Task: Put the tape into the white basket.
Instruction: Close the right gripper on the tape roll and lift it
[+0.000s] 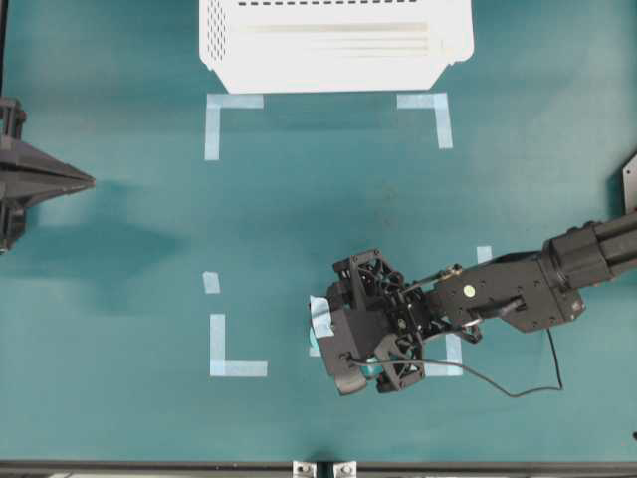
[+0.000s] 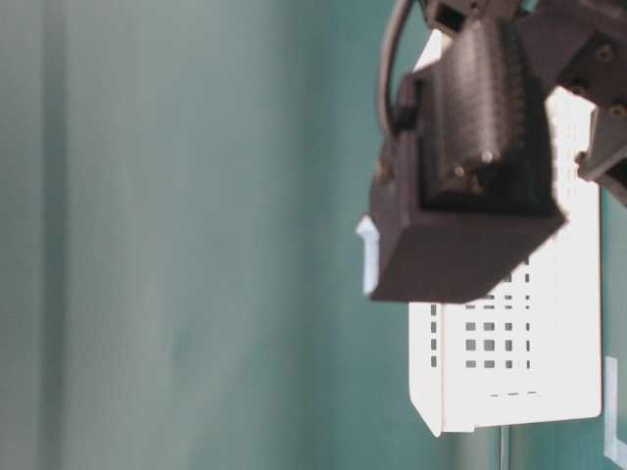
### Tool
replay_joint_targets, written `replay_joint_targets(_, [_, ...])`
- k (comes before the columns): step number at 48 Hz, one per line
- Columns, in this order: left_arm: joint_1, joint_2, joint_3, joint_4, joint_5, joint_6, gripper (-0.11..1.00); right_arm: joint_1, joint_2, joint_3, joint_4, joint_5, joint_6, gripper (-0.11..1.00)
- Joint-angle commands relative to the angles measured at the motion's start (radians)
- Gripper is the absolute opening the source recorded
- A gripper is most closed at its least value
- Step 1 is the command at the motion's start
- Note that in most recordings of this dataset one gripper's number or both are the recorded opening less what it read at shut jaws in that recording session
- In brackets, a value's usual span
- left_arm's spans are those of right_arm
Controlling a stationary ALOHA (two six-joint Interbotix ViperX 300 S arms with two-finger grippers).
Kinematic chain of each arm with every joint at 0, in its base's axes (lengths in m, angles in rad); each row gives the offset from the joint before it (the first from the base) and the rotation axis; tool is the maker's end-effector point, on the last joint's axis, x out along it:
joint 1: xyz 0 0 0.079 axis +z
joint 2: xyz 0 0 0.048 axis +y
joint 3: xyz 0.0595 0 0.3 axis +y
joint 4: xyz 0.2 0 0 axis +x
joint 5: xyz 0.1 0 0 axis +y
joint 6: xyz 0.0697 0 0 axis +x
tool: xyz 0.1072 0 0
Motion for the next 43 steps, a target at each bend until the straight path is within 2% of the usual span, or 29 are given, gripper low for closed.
replay_joint_targets(1, [-0.002, 0.009, -0.012, -0.002, -0.003, 0.0, -0.11, 0.0, -0.046, -0.02, -0.003, 0.008, -0.002, 0.68])
replay_joint_targets(27, [-0.002, 0.009, -0.012, -0.002, -0.005, 0.0, -0.11, 0.003, -0.236, -0.021, -0.005, 0.186, -0.002, 0.68])
replay_joint_targets(43, [-0.003, 0.009, -0.012, -0.002, -0.005, 0.0, -0.11, -0.011, -0.337, -0.021, -0.055, 0.275, 0.0, 0.68])
